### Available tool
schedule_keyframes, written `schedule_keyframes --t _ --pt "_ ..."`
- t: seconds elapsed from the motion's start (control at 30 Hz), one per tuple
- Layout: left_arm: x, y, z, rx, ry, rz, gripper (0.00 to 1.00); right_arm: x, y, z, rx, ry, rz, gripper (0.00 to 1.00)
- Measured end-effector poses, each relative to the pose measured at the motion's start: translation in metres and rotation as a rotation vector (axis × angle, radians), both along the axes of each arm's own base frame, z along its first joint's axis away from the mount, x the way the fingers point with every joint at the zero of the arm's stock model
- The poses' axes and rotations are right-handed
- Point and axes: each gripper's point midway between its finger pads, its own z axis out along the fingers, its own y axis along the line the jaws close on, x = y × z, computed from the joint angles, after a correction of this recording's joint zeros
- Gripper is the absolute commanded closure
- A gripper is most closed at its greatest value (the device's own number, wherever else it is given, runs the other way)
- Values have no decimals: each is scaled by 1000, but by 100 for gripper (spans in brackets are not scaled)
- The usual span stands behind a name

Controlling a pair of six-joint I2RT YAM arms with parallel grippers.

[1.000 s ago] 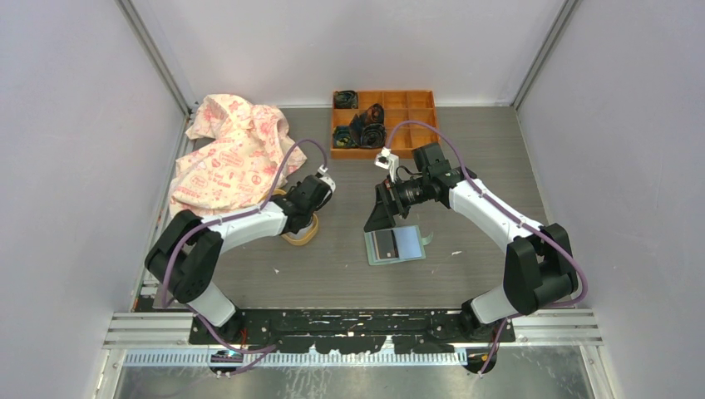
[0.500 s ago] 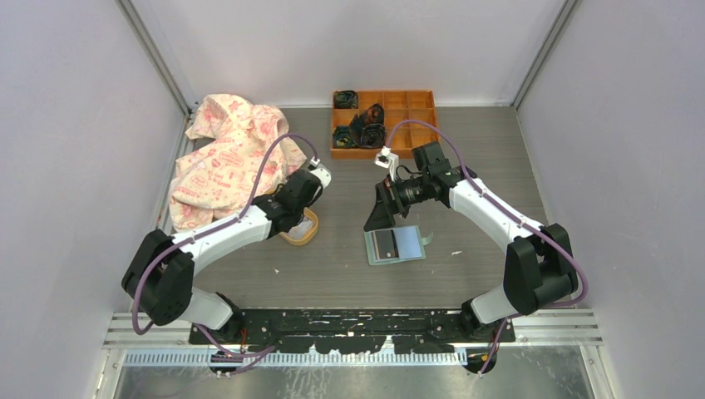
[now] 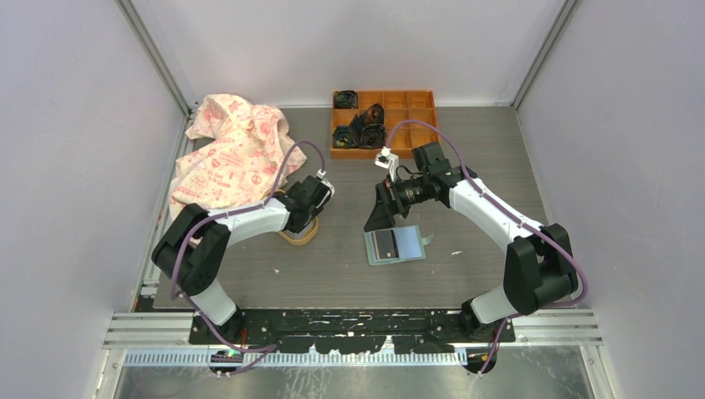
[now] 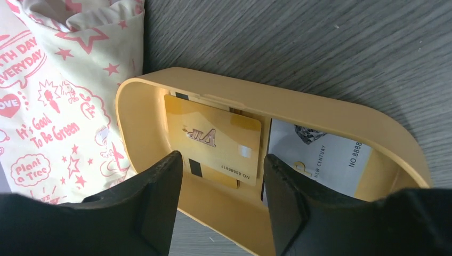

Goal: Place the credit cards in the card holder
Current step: Pick up the credit card from the storage box.

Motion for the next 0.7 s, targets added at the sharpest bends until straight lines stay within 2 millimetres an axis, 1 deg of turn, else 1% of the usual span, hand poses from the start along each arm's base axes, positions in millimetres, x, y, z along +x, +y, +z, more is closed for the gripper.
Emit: schedule_keyframes --t 0.17,0.33,0.7 --pt "1 -1 -2 -24 5 6 39 0 0 0 -1 1 0 2" --pt "2 -2 -2 -32 -1 7 42 0 0 0 0 0 0 1" --pt "8 6 -5 17 -48 35 44 0 0 1 2 2 2 2"
